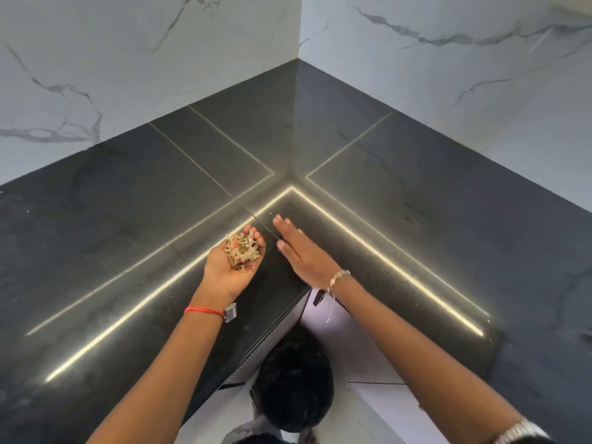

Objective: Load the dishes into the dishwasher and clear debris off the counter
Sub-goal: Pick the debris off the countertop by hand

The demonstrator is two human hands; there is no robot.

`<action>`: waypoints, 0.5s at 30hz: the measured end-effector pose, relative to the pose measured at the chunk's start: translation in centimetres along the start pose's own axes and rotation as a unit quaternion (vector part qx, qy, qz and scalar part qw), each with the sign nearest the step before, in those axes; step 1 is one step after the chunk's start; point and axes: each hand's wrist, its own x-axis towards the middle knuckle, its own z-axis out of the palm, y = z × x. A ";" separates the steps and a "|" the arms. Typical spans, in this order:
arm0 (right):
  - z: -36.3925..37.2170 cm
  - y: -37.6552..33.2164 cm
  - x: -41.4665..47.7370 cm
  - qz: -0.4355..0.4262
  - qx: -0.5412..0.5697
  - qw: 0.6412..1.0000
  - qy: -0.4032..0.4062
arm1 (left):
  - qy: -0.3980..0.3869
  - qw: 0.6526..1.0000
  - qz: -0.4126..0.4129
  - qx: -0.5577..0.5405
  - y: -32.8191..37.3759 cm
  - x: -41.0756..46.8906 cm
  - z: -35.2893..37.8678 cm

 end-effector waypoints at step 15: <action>-0.4 3.1 -2.2 -0.155 -0.098 0.972 -0.146 | 0.045 0.999 -0.027 0.006 -5.1 -3.9 -3.6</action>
